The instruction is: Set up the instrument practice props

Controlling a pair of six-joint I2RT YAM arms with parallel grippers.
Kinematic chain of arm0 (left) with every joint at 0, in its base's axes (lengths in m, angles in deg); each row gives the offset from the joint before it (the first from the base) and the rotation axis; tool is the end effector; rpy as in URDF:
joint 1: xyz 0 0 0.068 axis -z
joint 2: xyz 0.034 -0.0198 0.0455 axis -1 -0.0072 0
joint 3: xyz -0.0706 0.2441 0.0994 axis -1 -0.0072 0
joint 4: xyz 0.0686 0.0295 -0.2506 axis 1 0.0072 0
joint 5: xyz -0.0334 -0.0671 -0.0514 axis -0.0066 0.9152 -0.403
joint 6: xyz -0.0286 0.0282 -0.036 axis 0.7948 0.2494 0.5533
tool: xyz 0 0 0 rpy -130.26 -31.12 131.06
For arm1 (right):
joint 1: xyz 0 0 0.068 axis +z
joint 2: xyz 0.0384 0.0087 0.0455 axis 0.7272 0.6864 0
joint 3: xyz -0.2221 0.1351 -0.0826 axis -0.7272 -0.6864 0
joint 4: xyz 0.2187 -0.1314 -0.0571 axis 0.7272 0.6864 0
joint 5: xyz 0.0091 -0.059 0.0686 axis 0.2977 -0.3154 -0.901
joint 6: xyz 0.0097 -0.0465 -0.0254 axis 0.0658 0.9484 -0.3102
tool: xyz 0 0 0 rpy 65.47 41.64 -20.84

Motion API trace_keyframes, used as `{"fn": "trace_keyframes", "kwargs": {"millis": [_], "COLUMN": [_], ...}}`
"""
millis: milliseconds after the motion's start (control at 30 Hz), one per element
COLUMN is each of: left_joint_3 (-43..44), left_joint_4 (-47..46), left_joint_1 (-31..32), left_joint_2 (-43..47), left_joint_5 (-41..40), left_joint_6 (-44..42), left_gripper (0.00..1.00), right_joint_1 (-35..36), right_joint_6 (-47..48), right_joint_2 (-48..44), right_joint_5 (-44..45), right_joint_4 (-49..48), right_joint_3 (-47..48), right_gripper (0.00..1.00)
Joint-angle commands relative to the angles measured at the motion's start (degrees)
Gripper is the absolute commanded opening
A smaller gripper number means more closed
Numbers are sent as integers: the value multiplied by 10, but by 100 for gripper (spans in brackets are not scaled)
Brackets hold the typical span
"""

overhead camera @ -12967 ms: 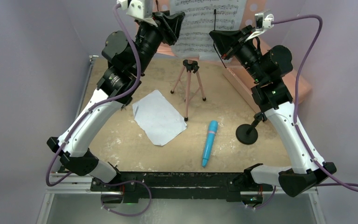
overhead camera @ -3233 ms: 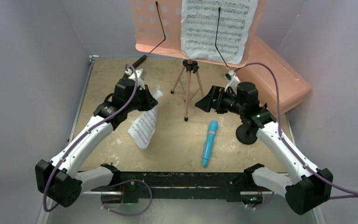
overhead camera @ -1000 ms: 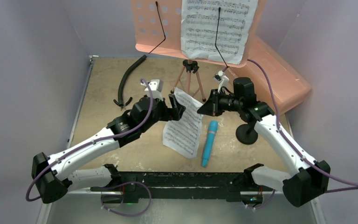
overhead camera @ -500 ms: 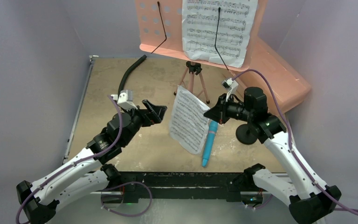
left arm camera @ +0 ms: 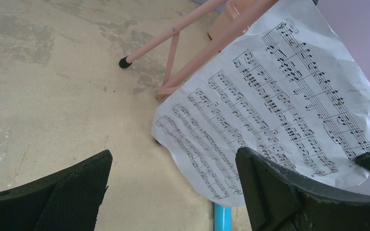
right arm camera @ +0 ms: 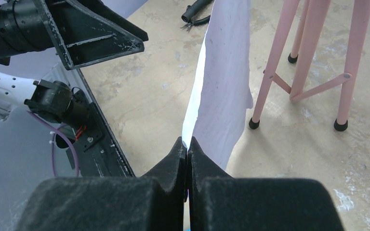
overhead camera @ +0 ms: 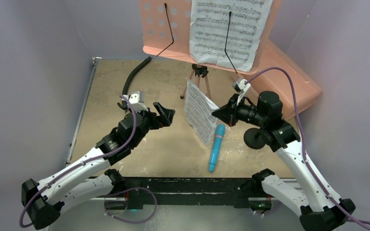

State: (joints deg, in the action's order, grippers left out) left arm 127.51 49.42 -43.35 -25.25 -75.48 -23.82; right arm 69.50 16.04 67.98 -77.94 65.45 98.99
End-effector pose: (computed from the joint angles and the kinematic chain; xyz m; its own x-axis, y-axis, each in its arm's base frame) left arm 0.1456 -0.1323 0.3078 -0.3962 -0.5039 -0.7675 0.1852 0.7749 -0.6044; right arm 0.1692 0.0927 0.3769 -0.2956 0.0483 -0.9541 -0.7855 0.5561 0.2715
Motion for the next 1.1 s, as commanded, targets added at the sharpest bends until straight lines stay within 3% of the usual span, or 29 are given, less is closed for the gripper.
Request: {"fn": "trace_keyframes", "kwargs": {"millis": [0, 333, 800, 900, 1067], "left_joint_3": [30, 37, -53, -49, -16], "left_joint_4": [-21, -44, -241, -247, -213], "left_joint_1": [-2, -2, -2, -2, -2], "left_joint_2": [-7, -28, 13, 10, -4], "left_joint_5": [9, 25, 48, 74, 158], "left_joint_6": [-23, -66, -149, -188, -344], "left_gripper": [99, 99, 98, 99, 99], "right_joint_1": [0, 0, 1, 0, 0], "right_joint_6": [16, 41, 75, 93, 138], "right_joint_2": [-11, -49, -159, -168, -169], "right_joint_5": [-4, -10, -10, -30, -78], "right_joint_4": [-25, -39, -86, -86, -75], "right_joint_3": [10, 9, -31, -32, -29], "right_gripper": [0, 0, 0, 0, 0]}}
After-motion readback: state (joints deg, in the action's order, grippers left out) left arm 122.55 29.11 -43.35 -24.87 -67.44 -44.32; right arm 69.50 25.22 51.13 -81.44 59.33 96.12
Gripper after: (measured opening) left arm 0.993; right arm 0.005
